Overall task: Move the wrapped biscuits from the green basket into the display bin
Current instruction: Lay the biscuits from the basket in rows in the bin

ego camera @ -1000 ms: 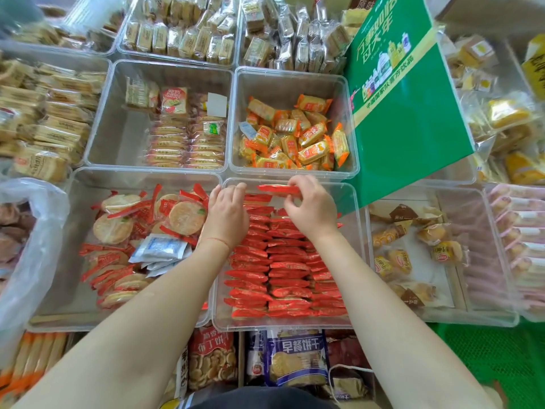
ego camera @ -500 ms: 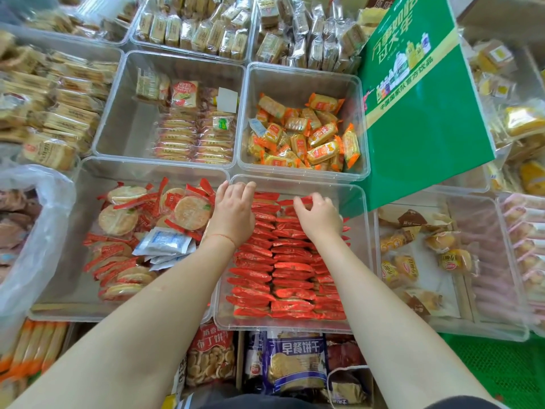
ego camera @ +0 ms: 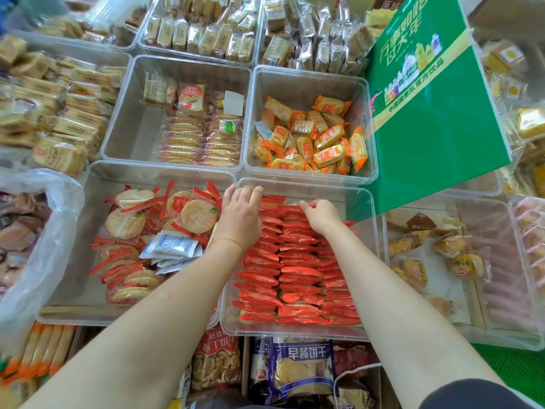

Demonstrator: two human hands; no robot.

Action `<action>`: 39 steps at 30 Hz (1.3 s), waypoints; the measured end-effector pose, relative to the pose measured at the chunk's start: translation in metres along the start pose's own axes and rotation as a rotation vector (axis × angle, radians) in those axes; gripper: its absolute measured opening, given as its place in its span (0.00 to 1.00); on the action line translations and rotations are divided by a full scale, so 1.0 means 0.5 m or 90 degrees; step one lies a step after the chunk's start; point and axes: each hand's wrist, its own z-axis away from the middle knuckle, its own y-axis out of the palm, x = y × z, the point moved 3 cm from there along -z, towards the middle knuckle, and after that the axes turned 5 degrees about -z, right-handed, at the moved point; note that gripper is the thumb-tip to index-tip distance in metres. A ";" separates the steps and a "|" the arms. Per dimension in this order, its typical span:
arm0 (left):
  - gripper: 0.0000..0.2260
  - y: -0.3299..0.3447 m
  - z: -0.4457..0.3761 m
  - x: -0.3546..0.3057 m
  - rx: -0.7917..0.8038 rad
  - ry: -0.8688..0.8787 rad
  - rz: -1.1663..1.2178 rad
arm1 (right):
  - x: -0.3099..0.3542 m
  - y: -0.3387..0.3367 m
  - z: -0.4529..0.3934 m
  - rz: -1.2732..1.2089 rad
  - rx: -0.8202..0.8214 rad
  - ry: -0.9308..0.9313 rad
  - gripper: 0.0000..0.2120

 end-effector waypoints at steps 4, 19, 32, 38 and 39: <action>0.25 -0.001 0.000 0.000 0.008 0.000 0.000 | 0.017 0.011 0.004 0.066 -0.077 0.044 0.22; 0.25 0.005 -0.002 0.002 0.003 0.012 -0.028 | 0.044 0.062 0.104 0.266 -0.120 -0.239 0.21; 0.16 -0.015 0.047 -0.040 0.014 -0.007 -0.063 | -0.130 0.019 0.289 0.120 -0.245 -0.308 0.12; 0.10 -0.035 0.204 -0.317 -0.017 -0.094 0.150 | -0.274 -0.054 0.370 -0.046 -0.365 -0.386 0.06; 0.09 -0.028 0.232 -0.374 -0.024 -0.107 0.160 | -0.315 -0.075 0.384 -0.063 -0.384 -0.393 0.07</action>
